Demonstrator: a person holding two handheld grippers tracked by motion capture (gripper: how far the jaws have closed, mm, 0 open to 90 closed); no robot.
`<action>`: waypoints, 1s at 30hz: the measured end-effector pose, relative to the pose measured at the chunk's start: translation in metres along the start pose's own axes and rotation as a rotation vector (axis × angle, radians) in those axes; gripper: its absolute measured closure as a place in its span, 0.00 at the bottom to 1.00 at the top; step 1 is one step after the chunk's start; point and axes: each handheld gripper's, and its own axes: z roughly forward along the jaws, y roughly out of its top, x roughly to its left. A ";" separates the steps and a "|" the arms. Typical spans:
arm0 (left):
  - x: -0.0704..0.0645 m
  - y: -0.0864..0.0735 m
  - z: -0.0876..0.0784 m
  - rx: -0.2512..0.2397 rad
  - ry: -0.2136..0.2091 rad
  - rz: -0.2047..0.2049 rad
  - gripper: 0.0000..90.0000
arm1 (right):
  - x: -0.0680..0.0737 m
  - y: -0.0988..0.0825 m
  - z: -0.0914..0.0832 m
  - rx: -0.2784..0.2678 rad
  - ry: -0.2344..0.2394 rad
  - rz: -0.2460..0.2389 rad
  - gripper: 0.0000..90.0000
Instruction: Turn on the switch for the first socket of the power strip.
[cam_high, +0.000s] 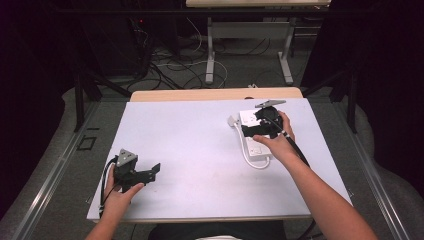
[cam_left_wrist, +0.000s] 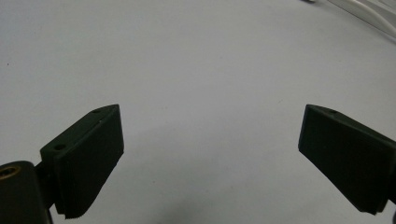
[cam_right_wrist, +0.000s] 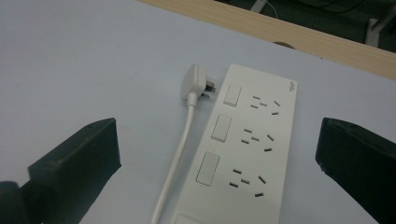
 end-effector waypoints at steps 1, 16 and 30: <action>0.000 0.000 0.000 -0.001 0.000 -0.001 0.07 | 0.000 -0.001 -0.003 -0.005 -0.004 -0.008 0.00; 0.002 0.000 -0.002 -0.012 0.014 -0.021 0.07 | -0.013 -0.022 -0.050 -0.078 -0.001 -0.024 0.00; 0.005 0.000 -0.001 -0.007 0.027 -0.034 0.04 | -0.030 -0.051 -0.091 -0.151 -0.018 0.007 0.00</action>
